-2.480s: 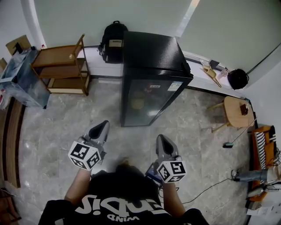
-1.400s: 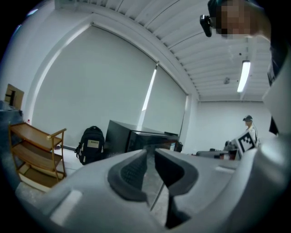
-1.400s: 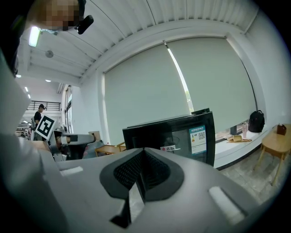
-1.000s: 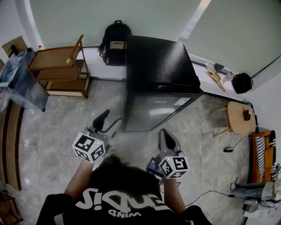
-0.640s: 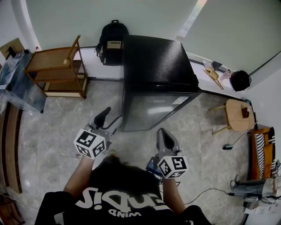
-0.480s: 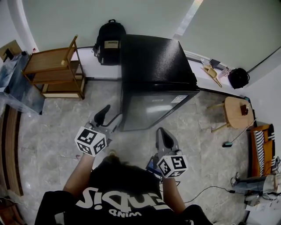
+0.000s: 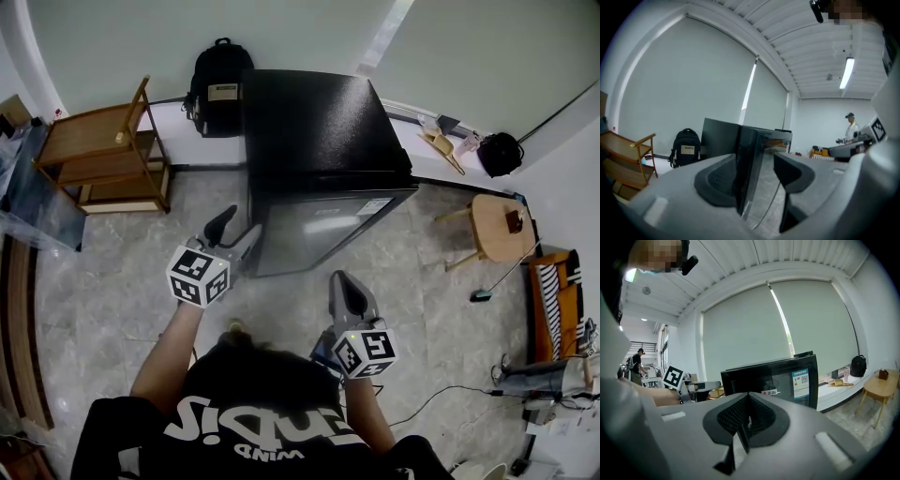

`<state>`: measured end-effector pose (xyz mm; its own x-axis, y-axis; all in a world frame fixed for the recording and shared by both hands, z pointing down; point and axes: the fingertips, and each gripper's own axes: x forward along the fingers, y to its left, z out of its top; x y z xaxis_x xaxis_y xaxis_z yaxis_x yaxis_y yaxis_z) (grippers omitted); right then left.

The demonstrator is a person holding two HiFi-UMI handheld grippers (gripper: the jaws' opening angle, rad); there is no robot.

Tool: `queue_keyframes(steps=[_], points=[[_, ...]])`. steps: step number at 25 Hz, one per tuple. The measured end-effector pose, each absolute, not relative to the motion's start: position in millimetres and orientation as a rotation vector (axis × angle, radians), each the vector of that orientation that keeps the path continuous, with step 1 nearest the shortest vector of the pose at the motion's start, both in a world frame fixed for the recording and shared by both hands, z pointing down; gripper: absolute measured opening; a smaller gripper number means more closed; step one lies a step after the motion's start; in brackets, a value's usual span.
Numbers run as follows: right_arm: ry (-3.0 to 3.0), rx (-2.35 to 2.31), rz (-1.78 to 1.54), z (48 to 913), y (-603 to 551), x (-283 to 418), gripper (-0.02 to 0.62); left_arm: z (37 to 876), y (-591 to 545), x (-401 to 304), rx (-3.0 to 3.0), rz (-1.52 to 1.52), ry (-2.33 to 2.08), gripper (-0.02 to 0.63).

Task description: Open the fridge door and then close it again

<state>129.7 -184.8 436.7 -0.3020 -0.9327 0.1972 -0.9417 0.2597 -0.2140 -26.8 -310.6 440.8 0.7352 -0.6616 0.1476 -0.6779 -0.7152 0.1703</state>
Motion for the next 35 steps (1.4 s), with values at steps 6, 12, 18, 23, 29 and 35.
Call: queue_keyframes(steps=[6, 12, 18, 23, 29, 35], points=[[-2.439, 1.861, 0.451, 439.1, -190.7, 137.2, -0.002, 451.8, -329.9, -19.0, 2.734, 0.149, -1.035, 0.252], [-2.432, 1.855, 0.454, 441.5, -200.0, 137.4, -0.003, 459.8, -341.1, -11.4, 2.737, 0.172, -0.996, 0.252], [-2.421, 1.857, 0.465, 445.4, -206.5, 141.8, -0.002, 460.5, -346.3, -2.5, 2.758, 0.188, -0.936, 0.228], [-2.420, 1.855, 0.469, 447.5, -211.9, 144.1, -0.003, 461.4, -348.0, 0.3, 2.762, 0.175, -0.922, 0.230], [-2.425, 1.843, 0.471, 447.8, -215.5, 142.4, -0.002, 461.3, -348.7, 0.7, 2.773, 0.178, -0.905, 0.235], [-2.418, 1.830, 0.479, 451.6, -214.7, 142.8, -0.002, 461.8, -348.7, 0.4, 2.780, 0.214, -0.900, 0.218]])
